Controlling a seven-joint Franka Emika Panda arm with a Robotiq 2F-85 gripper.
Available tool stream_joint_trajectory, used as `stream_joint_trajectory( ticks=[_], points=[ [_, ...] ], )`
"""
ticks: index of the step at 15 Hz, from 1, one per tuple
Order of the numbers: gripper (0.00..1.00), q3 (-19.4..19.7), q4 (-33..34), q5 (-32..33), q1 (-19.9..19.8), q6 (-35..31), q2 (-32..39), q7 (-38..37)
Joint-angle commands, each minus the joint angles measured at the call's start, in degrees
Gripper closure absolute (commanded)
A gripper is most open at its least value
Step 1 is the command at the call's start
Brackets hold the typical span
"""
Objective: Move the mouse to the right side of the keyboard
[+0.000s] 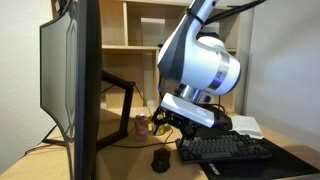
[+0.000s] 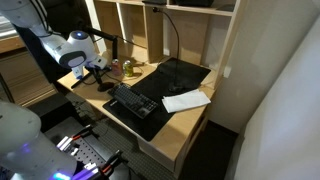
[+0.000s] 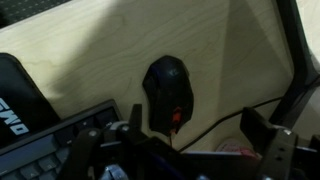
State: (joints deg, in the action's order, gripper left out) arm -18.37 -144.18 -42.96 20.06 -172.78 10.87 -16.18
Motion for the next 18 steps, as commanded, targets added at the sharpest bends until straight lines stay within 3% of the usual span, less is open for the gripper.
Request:
stream_joint_trajectory(
  ticks=[1,5,6,7,9,11,13,15,16,17,18],
  points=[
    [0.0,0.0,0.4,0.0,0.2,-1.2,1.5,-0.2],
    [0.0,-0.1,1.5,0.0,0.4,-2.5,3.9,-0.3],
    [0.0,5.4,-1.0,6.6,3.9,0.7,2.5,-4.6],
    [0.0,7.6,-1.6,10.1,5.3,1.3,2.4,-6.5],
    [0.0,8.8,-1.9,17.2,5.0,1.1,3.0,-10.7],
    [0.0,6.5,-1.0,18.0,2.8,0.3,3.3,-11.1],
    [0.0,2.6,0.3,14.9,0.4,-1.0,3.7,-10.1],
    [0.0,-2.8,2.2,7.4,-2.4,-3.1,4.6,-6.8],
    [0.0,-2.9,2.2,6.6,-2.1,-3.6,4.5,-8.4],
    [0.0,-0.7,1.3,10.4,-0.7,-2.2,3.8,-10.1],
    [0.0,-1.5,1.7,9.1,-0.8,-2.5,3.8,-10.0]
  ],
)
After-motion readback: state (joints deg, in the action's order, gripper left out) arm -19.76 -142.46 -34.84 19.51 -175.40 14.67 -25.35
